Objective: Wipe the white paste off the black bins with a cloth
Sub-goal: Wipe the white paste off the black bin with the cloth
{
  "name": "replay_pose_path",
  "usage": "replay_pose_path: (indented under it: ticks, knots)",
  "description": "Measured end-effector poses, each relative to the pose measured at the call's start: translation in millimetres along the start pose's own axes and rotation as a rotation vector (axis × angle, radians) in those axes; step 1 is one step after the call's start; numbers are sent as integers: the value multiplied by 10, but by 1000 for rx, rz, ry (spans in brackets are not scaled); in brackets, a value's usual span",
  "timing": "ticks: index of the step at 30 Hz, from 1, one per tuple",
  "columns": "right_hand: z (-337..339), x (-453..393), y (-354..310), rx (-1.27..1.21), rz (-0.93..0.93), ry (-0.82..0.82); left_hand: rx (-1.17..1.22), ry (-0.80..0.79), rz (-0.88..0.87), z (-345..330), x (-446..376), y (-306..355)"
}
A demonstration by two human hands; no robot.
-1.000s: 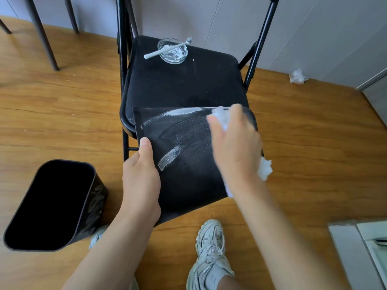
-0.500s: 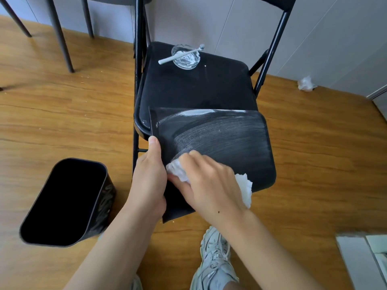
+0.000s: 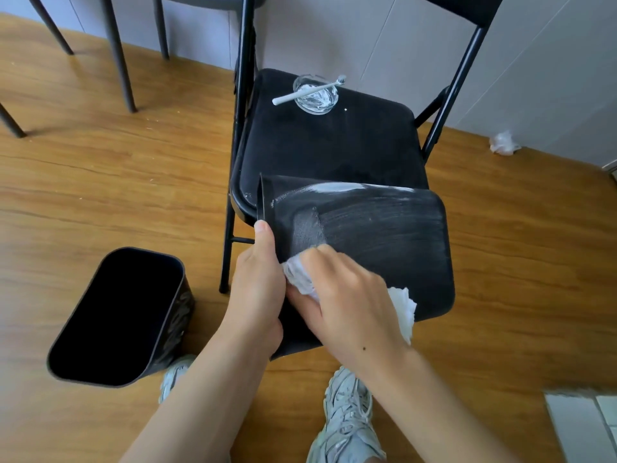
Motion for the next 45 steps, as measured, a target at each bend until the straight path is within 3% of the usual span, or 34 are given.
replay_pose_path:
  ticks: [5,14,22,29,32,39,45]
  knots:
    - [-109,200,-87,69,142,-52,-44,17,-26,40,-5,1]
    - [31,-559,225,170,-115,103,29,-11,25,-9,1,-51]
    - [-26,41,4,25,-7,-49,37,24,-5,-5,17,-10]
    - [51,-437,288,103,-133,61,71,-12,29,24,22,-43]
    - [58,-478,340,107,-184,17,81,0,45,5,-10,-16]
    - [-54,231,-8,-9,-72,-52,68,37,4,41,-18,17]
    - [-32,-253,13,44,-66,66,105,-30,52,49,22,-65]
Point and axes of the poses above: each hand's wrist, its own x-axis away from the middle knuckle, its own z-axis out of the back of the hand, y = z × x, the point moved 7 cm from there along -x, towards the middle knuckle, and after that the axes turned 5 degrees about z, right-handed, at the moved point
